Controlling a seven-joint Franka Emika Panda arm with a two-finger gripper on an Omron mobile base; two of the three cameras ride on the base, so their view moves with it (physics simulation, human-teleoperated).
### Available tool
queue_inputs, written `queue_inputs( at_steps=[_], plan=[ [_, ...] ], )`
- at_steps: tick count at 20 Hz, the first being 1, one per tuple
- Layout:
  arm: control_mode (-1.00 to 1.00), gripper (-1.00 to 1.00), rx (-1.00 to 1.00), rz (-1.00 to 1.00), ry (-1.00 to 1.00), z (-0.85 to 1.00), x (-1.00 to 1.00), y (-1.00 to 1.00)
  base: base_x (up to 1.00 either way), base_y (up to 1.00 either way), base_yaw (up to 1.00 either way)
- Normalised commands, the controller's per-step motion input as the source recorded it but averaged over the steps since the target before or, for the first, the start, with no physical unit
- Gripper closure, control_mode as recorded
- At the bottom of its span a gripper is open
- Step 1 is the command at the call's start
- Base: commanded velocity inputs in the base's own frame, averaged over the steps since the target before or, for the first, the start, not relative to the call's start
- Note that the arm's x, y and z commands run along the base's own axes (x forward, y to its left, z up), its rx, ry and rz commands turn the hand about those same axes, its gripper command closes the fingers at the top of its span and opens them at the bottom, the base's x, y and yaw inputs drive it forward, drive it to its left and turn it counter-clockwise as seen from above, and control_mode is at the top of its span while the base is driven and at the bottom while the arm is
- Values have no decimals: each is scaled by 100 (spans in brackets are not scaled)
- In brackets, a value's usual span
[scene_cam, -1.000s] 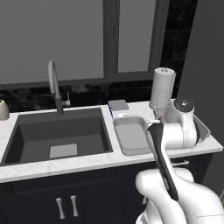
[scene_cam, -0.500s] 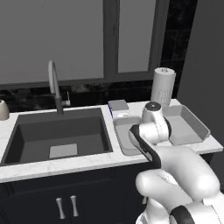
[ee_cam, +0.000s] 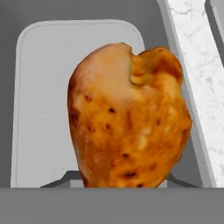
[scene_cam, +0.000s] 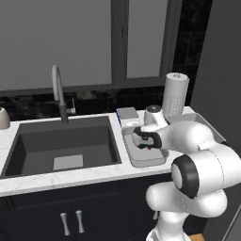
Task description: Place one onion and one chicken drumstick in each tupperware on the nearby counter, to pack two identical lunches.
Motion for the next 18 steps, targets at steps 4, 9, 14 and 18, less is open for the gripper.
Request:
queue_inputs(
  at_steps=[4, 9, 14, 18],
  plan=[
    [-100, 100, -1, 4, 8, -54, 35, 10, 0, 0, 0],
    [-100, 100, 0, 5, 2, -49, 15, 3, 0, 0, 0],
    [-100, -100, -1, 4, 0, -47, 0, 1, 0, 0, 0],
    [-100, -100, 0, 2, 0, -6, -10, 0, 0, 0, 0]
  ],
)
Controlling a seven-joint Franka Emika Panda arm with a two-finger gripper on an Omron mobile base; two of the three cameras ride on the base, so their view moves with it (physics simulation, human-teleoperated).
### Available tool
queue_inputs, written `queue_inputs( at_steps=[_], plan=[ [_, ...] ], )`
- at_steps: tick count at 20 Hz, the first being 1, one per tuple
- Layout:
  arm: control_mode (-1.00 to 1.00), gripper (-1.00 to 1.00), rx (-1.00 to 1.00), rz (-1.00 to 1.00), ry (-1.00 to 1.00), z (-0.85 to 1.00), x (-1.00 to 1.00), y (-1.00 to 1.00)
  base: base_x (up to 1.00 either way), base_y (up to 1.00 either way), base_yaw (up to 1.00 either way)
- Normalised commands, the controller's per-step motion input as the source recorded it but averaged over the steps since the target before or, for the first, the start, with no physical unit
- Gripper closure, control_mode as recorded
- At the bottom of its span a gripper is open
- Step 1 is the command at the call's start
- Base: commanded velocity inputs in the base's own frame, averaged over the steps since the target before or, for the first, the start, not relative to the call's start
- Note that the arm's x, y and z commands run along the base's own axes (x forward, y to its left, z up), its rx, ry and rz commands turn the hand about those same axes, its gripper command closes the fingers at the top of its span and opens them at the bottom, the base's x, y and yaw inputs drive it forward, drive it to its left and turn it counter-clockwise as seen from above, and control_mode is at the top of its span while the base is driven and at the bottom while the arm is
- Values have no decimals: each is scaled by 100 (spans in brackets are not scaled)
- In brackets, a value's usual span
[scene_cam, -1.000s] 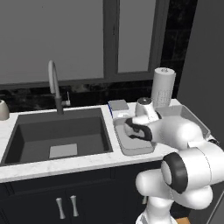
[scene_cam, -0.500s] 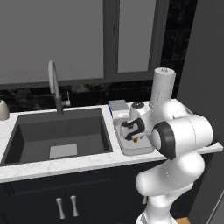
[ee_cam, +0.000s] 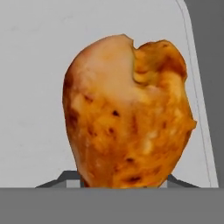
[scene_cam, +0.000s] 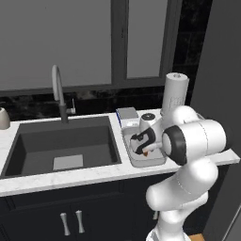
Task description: Place one onion and one chicken drumstick in each tupperware on the nearby counter, to pack two identical lunches.
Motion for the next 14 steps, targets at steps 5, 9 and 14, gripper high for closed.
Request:
queue_inputs(
  at_steps=[5, 9, 14],
  plan=[
    [-100, -100, -3, 0, 0, 31, -23, 0, 0, 0, 0],
    [-100, -100, -7, 0, -7, 89, -31, 0, 0, 0, 0],
    [-100, -100, -2, 1, -5, 83, -72, 0, 0, 0, 0]
  ],
)
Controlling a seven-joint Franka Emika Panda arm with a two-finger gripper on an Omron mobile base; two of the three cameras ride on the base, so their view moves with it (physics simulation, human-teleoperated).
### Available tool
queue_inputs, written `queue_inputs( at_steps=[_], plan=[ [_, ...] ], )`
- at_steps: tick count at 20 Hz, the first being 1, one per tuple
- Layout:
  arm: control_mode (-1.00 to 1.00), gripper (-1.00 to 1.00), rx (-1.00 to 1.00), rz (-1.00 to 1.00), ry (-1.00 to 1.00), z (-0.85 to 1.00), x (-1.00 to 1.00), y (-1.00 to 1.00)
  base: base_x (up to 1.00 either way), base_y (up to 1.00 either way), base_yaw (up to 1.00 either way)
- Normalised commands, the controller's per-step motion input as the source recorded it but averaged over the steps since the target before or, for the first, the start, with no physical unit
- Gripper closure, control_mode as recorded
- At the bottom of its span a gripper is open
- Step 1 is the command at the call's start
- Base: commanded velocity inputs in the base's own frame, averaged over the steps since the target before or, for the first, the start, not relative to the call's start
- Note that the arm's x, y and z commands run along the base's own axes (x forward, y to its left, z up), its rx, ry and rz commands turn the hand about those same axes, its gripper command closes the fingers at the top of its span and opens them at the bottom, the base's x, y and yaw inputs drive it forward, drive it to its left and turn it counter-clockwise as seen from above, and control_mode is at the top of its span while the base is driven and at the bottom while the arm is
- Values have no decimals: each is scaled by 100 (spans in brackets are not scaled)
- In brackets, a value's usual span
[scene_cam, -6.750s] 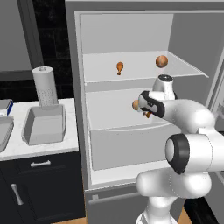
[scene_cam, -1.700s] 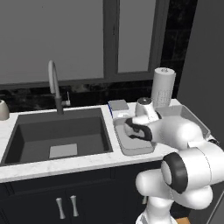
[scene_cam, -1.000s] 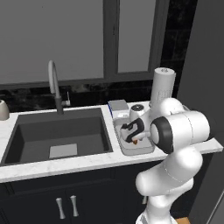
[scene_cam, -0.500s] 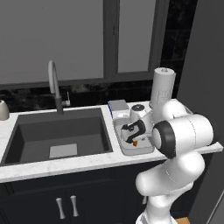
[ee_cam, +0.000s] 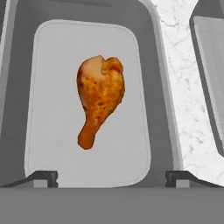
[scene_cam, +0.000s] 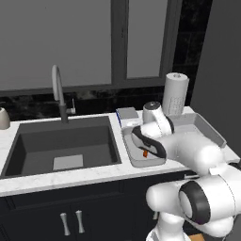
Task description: Place one onion and one chicken drumstick in each tupperware on the nearby counter, to pack two identical lunches.
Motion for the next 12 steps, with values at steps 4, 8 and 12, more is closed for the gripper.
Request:
queue_inputs(
  at_steps=[4, 8, 12],
  plan=[
    [-100, -100, 0, 1, 0, 77, -94, 0, 0, 0, 0],
    [-100, -100, 0, 0, 0, 55, -93, 0, 0, 0, 0],
    [-100, -100, 0, 2, -5, 19, -84, -6, 0, 0, 0]
  ],
)
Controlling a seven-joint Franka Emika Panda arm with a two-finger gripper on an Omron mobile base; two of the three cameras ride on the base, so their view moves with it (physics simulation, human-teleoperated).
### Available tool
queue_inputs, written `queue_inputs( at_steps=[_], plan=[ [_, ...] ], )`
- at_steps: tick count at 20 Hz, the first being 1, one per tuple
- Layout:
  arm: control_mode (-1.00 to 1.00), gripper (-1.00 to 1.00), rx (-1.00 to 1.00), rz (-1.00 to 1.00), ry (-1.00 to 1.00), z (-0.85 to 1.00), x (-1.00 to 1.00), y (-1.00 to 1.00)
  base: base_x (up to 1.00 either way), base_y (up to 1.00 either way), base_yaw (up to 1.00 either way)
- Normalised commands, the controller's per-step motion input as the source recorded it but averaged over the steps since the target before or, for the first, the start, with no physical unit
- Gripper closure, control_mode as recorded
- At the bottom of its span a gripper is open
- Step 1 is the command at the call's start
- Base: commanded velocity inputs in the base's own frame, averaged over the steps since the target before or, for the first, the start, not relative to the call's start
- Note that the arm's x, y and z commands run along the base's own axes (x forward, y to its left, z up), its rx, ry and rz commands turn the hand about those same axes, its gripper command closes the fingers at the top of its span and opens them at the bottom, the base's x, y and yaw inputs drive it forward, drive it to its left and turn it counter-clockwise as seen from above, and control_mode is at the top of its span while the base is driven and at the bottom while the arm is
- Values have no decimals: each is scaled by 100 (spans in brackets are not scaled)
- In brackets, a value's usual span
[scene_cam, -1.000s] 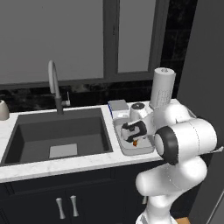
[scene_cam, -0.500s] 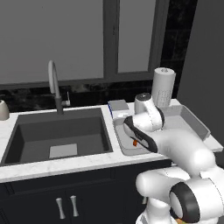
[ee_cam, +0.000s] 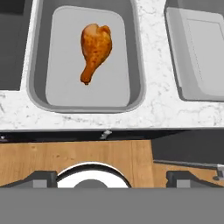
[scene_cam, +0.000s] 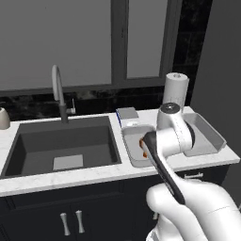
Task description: Place one onion and one chicken drumstick in each tupperware on the nearby counter, to pack two identical lunches.
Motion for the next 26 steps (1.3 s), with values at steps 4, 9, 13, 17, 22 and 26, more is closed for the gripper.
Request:
queue_inputs(
  at_steps=[4, 9, 13, 17, 22, 26],
  plan=[
    [-100, -100, -1, 1, -3, 0, -40, 1, 0, 0, 0],
    [100, -100, 0, 1, -3, 0, -16, 1, -19, 0, 0],
    [100, -100, 0, 0, 0, 0, 0, 0, -100, -34, -3],
    [100, -100, 0, 0, 0, 0, 0, 0, -76, -83, -17],
    [100, -100, 0, 0, 0, 0, 0, 0, -17, -100, -23],
    [100, -100, 0, 0, 0, 0, 0, 0, 0, -100, -13]
  ],
)
